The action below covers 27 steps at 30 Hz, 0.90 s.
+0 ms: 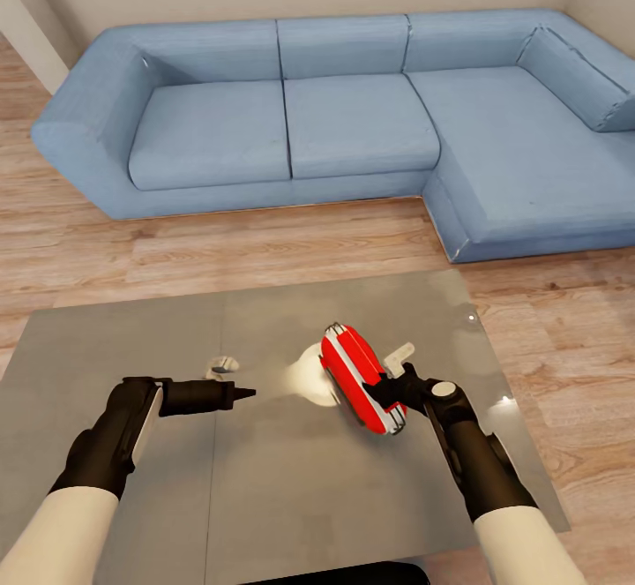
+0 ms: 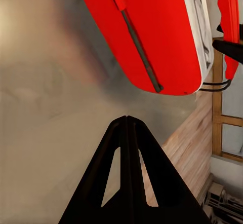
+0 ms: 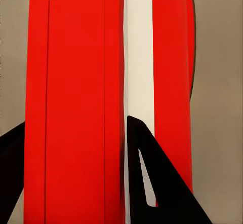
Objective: Turn on the radio receiver that's on the table in the living room.
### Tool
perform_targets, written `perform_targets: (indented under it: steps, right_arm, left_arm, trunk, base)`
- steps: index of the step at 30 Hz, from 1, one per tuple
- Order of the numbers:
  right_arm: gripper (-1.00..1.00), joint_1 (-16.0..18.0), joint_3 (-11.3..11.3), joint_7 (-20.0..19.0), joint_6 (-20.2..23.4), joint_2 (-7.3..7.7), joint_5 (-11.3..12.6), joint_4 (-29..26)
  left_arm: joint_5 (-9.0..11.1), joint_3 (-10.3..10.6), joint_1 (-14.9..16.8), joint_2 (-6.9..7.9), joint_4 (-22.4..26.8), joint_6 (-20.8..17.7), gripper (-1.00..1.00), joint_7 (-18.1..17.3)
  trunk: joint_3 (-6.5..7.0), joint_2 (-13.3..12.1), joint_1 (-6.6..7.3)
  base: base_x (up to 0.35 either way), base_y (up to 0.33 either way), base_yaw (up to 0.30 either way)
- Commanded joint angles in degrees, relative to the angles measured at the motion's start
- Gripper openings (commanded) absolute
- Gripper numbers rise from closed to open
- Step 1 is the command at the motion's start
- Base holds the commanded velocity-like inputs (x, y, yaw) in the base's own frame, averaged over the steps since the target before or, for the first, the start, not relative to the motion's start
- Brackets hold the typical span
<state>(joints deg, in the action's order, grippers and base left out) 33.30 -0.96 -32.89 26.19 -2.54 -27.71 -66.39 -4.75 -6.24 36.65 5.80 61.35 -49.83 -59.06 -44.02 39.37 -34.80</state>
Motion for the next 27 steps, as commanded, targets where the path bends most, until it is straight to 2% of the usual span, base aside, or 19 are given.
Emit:
perform_targets:
  steps: [1, 14, 16, 21, 27]
  right_arm:
    - [-1.0, 0.0, 0.0, 0.0, 0.0, -0.04, 0.2, 0.0]
    - [-1.0, 0.0, 0.0, 1.6, -2.3, -0.18, 0.4, 2.6]
    - [-1.0, 0.0, 0.1, 1.6, -2.3, -0.18, 0.8, 2.6]
    - [-1.0, 0.0, 0.0, 2.8, -2.9, 0.03, 3.9, 3.0]
    - [-1.0, 0.0, 0.0, 3.6, -3.6, 0.15, 4.4, 4.8]
  left_arm:
    - [0.0, 0.0, 0.0, 0.0, 0.0, 0.0, -1.0, 0.0]
    - [0.0, 0.0, 0.0, 0.0, 0.0, 0.0, -1.0, 0.0]
    - [0.0, 0.0, 0.0, 0.0, 0.0, 0.0, -1.0, 0.0]
    - [0.0, 0.0, 0.0, 0.0, 0.0, 0.0, -1.0, 0.0]
    - [0.0, 0.0, 0.0, 0.0, 0.1, 0.0, -1.0, 0.0]
  trunk:
    - [0.0, 0.0, 0.0]
    - [0.0, 0.0, 0.0]
    - [0.0, 0.0, 0.0]
    - [0.0, 0.0, 0.0]
    - [0.0, 0.0, 0.0]
  base:
    - [0.0, 0.0, 0.0]
    - [0.0, 0.0, 0.0]
    - [0.0, 0.0, 0.0]
    - [0.0, 0.0, 0.0]
    - [0.0, 0.0, 0.0]
